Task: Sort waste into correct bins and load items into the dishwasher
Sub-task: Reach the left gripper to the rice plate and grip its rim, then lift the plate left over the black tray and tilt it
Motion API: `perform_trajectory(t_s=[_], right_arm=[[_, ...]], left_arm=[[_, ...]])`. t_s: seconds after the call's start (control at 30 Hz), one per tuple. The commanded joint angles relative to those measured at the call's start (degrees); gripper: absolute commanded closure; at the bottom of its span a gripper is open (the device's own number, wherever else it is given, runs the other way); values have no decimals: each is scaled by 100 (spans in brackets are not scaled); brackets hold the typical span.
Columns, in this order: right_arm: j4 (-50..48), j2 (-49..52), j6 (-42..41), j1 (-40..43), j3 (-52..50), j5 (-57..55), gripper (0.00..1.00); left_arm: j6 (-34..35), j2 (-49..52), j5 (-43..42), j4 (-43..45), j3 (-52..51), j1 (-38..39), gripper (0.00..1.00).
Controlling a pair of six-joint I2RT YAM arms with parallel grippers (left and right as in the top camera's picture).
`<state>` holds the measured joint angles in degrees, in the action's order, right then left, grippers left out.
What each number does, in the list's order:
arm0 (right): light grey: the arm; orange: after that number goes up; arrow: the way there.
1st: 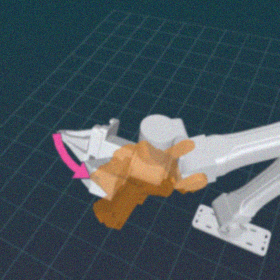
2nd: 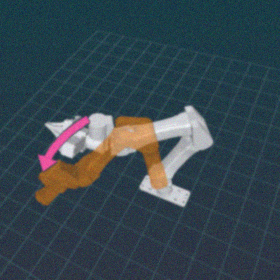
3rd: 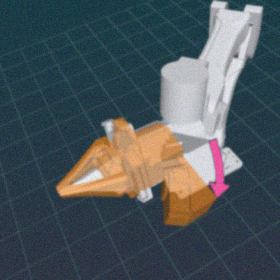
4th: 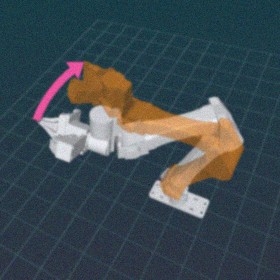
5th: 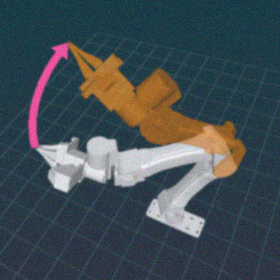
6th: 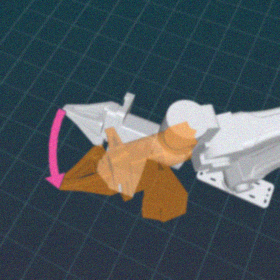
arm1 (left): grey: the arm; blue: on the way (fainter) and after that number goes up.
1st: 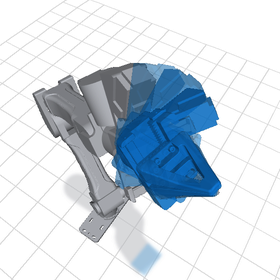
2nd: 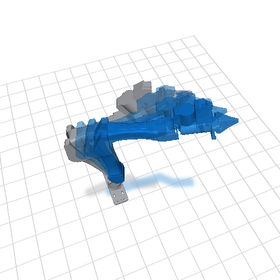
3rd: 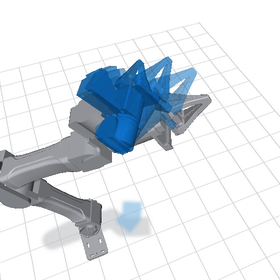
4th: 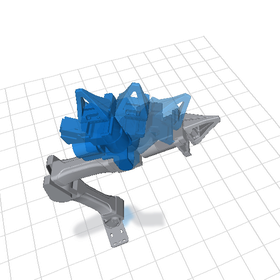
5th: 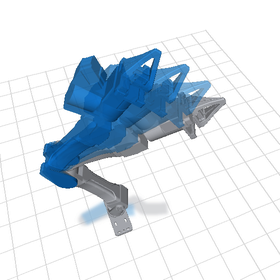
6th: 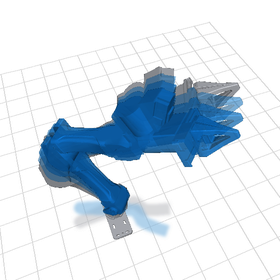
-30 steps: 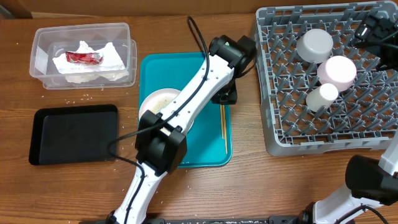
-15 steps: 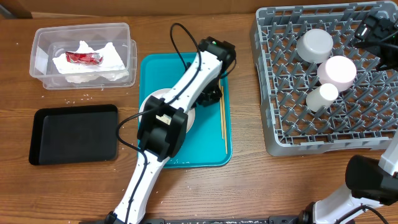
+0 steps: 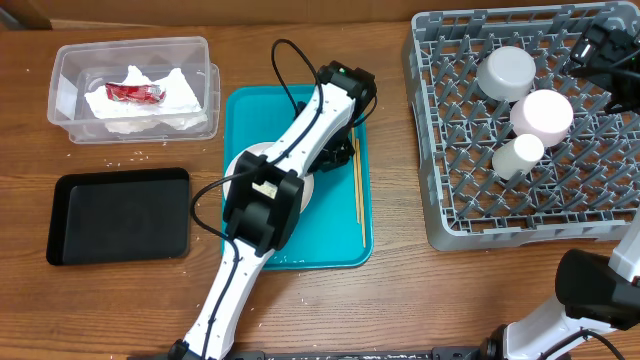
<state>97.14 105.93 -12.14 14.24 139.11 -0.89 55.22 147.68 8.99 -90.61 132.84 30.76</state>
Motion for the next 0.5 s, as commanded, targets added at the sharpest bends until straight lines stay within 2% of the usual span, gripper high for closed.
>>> perform_trajectory(t_s=[0.0, 0.1, 0.27, 0.47], right_arm=[[-15, -4, 17, 15, 46, -37, 0], [-15, -4, 17, 15, 46, -37, 0], [-15, -4, 17, 15, 46, -37, 0], [-15, -4, 17, 15, 46, -37, 0]], left_arm=[[116, 118, 273, -17, 26, -4, 59], [116, 118, 341, -20, 26, -4, 65], [116, 120, 367, -42, 26, 0, 69], [138, 120, 409, -42, -37, -4, 69]])
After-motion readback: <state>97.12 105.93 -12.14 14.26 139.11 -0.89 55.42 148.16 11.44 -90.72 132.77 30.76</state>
